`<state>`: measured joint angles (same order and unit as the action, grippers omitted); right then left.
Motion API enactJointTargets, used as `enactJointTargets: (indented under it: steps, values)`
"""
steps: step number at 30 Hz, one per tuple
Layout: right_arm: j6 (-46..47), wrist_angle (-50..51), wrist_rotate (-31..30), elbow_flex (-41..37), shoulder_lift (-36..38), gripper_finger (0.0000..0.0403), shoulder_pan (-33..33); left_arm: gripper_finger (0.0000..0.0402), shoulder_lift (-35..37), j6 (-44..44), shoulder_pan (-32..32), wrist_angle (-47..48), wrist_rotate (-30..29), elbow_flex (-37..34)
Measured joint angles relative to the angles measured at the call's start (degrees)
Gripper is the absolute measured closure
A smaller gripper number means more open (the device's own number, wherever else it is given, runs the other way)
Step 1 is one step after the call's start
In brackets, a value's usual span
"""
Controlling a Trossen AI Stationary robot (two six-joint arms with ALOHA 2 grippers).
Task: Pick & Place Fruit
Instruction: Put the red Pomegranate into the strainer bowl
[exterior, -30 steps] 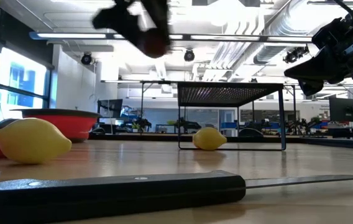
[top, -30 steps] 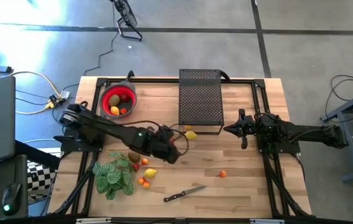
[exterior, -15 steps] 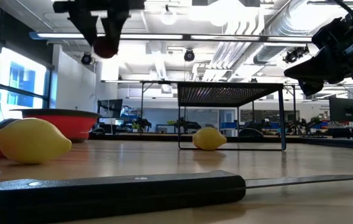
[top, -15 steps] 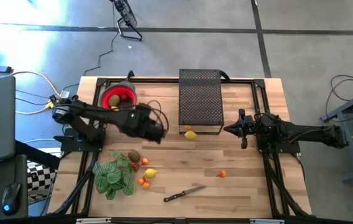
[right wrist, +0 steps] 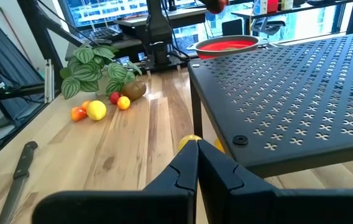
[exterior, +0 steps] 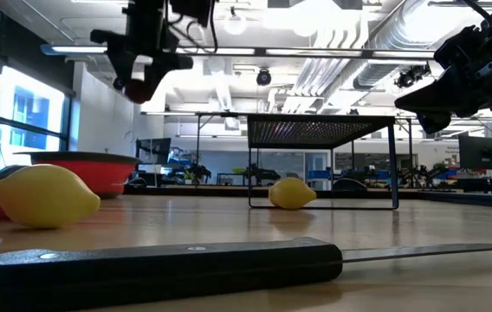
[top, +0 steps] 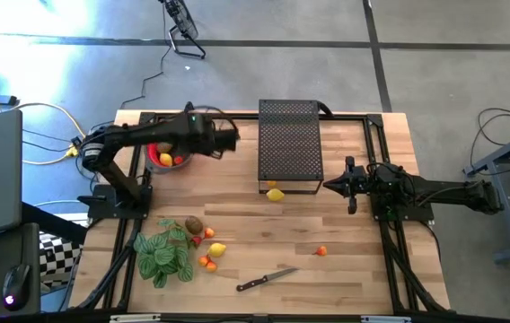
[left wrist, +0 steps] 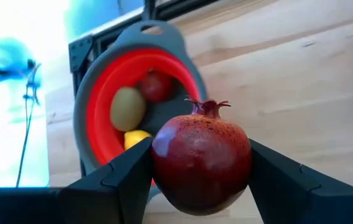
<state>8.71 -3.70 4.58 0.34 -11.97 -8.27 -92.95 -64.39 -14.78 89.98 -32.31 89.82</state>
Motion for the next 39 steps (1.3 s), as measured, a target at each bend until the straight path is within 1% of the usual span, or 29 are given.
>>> enactJointTargets:
  steps: [8, 14, 17, 22, 26, 30, 34, 37, 39]
  values:
    - [0.0, 0.0, 0.02, -0.01, 0.0, 0.0401, 0.0, 0.0176, 0.0, 5.73, -9.71, 0.02, 0.71, 0.0]
    - [-0.57, -0.02, -0.13, 0.0, 0.0, 0.0401, 0.0, 0.0176, 0.0, 7.1, -15.97, -1.26, 2.12, -1.05]
    - [-1.42, -0.35, -0.15, -0.02, 0.0, 0.0401, 0.0, 0.0176, -0.02, 7.24, -17.52, -5.19, 3.45, -5.0]
    - [-1.46, -1.04, -0.15, -0.01, 0.02, 0.0401, 0.0, 0.0176, -0.07, 8.93, -18.39, -12.95, 2.5, -13.73]
    - [-1.44, -1.05, -0.15, -0.02, 0.0, 0.0401, 0.02, 0.0176, -0.07, 8.62, -18.47, -16.8, 1.48, -20.67]
    - [-1.44, -1.05, -0.15, -0.02, 0.0, 0.0401, 0.0, 0.0176, -0.07, 8.68, -20.0, -20.07, 2.84, -26.53]
    - [-1.41, -1.05, -0.15, 0.0, 0.0, 0.0401, 0.02, 0.0176, -0.07, 11.09, -22.52, -22.84, 6.01, -29.72]
    - [-1.2, -1.05, -0.15, 0.0, 0.0, 0.0401, 0.0, 0.0176, -0.07, 13.5, -23.99, -25.81, 7.94, -30.55]
    - [-1.16, -1.05, -0.15, 0.0, 0.0, 0.0401, 0.0, 0.0176, -0.04, 14.53, -24.75, -26.72, 8.17, -30.56]
